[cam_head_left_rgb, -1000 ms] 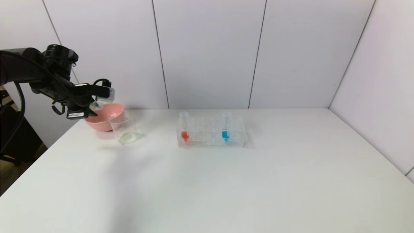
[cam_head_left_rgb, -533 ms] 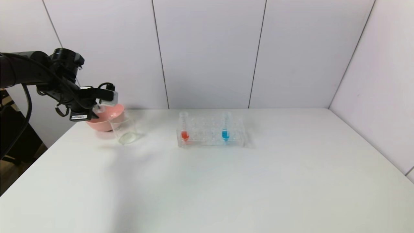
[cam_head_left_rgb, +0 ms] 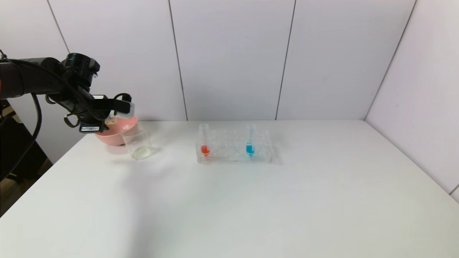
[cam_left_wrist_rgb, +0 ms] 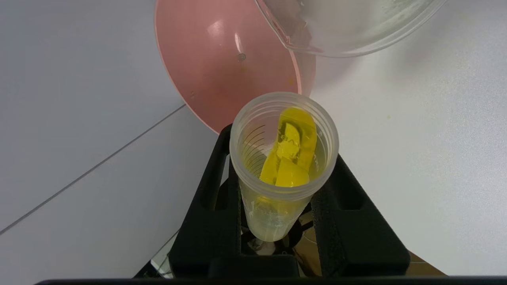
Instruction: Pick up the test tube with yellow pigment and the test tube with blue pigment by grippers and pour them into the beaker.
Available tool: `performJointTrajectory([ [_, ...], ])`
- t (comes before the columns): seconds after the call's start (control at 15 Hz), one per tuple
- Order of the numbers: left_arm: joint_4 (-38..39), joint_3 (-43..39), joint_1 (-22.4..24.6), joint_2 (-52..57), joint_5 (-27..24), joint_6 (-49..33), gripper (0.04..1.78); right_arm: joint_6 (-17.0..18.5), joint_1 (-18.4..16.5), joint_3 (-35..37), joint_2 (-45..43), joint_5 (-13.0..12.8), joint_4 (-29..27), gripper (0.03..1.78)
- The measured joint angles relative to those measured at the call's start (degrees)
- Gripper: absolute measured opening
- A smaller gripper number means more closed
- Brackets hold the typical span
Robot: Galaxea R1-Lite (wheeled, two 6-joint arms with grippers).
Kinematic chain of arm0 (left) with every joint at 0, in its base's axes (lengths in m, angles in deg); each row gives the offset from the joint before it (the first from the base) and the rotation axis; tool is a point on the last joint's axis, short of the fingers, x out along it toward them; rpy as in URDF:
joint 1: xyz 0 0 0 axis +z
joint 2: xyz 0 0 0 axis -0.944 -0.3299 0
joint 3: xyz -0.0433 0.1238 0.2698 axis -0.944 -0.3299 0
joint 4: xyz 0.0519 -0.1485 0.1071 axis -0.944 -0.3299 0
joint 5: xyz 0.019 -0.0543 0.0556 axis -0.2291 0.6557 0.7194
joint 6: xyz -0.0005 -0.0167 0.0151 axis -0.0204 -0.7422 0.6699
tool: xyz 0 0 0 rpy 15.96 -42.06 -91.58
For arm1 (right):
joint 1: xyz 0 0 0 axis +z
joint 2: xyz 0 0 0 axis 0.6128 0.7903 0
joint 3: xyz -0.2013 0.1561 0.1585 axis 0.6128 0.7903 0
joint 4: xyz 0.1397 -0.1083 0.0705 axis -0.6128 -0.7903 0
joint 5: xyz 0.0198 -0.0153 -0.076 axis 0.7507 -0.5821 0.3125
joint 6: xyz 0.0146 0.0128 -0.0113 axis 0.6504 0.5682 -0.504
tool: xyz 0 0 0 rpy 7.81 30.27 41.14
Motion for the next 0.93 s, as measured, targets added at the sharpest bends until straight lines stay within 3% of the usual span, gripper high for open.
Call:
performJointTrajectory([
  [0.93, 0.6, 0.0, -1.5, 0.2, 4.0, 1.6, 0.52, 0.0, 0.0, 0.0, 0.0, 0.0, 0.0, 1.71],
])
